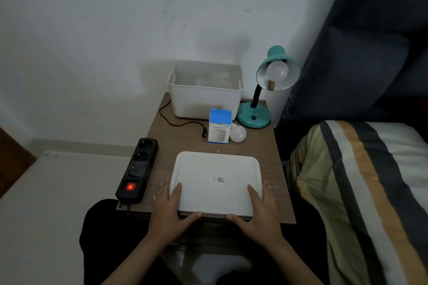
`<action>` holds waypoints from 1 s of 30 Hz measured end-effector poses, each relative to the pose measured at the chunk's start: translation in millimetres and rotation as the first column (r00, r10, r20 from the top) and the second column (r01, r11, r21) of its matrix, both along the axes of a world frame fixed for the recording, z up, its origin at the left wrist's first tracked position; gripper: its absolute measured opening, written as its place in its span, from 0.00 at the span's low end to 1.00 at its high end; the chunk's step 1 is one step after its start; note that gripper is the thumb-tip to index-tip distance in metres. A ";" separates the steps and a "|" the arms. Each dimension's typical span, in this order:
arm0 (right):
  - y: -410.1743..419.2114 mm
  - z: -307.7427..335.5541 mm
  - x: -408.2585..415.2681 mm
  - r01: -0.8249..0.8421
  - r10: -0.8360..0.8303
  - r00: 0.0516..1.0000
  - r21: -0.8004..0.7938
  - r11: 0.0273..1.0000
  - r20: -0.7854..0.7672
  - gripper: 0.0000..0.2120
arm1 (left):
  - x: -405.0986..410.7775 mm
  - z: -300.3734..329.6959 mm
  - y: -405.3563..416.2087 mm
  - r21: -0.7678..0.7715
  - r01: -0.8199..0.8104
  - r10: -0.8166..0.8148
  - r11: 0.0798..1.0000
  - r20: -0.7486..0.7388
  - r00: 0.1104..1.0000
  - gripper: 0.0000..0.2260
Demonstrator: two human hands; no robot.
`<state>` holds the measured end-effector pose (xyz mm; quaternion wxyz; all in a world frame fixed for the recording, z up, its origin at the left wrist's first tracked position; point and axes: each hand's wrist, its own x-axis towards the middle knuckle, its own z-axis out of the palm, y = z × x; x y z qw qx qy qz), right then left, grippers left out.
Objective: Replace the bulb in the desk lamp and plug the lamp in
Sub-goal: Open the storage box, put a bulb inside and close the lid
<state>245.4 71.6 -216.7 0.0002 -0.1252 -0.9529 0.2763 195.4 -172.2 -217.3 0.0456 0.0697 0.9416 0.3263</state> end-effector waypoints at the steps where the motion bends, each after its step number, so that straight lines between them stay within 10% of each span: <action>1: -1.1 1.1 -1.2 0.016 -0.016 1.000 -0.013 1.000 0.008 0.57 | -0.5 -0.2 0.5 0.004 0.001 -0.001 1.000 0.000 1.000 0.52; 10: 0.8 32.9 -78.8 0.009 -0.026 0.974 -0.074 0.997 -0.227 0.29 | -78.5 43.0 11.0 0.104 -0.004 0.020 0.995 -0.154 0.988 0.41; 30: 32.1 19.9 -205.9 0.100 -0.161 0.940 -0.207 0.973 -0.301 0.24 | -287.5 101.0 58.3 0.082 -0.171 0.186 0.982 -0.247 0.951 0.45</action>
